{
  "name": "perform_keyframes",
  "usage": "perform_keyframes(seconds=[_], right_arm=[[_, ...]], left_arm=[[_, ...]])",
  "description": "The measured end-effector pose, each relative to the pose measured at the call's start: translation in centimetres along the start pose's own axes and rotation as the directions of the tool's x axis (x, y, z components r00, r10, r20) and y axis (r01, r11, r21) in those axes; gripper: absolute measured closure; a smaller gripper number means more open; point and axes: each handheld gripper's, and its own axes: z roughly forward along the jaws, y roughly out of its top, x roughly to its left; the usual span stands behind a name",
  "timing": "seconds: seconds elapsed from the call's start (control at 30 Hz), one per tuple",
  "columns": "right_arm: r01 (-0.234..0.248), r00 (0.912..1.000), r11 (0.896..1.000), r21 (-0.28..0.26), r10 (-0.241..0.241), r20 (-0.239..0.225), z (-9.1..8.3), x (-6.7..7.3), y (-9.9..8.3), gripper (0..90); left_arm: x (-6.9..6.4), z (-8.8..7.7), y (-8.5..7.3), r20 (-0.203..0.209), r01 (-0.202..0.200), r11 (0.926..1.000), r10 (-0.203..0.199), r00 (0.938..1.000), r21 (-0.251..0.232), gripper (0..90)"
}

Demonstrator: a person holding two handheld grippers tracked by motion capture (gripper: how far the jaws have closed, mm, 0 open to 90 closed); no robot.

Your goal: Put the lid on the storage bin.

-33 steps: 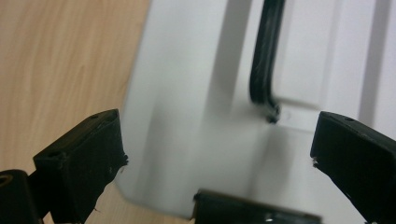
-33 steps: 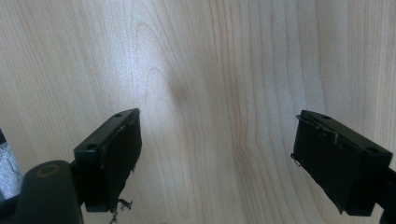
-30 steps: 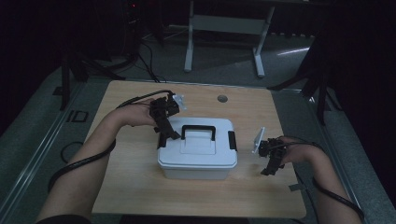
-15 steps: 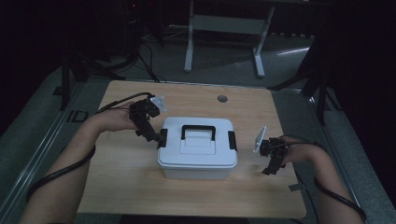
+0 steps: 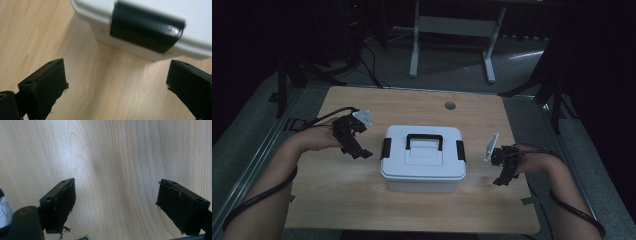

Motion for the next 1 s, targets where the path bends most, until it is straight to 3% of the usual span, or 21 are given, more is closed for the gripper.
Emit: perform_keyframes(seconds=[0.57,1.0], right_arm=[[-0.023,0.9997,1.000,-0.014,0.023,-0.009,0.8,0.2,-0.6,14.9],[-0.028,0.9996,0.999,-0.029,0.028,-0.008,0.8,0.2,-0.8,14.9]], left_arm=[[-0.2,2.8,-4.6,0.036,0.075,0.9971,-0.075,0.9965,-0.015,2.1],[-1.0,4.8,-7.1,0.062,0.074,0.9966,-0.072,0.9955,-0.037,2.1]])
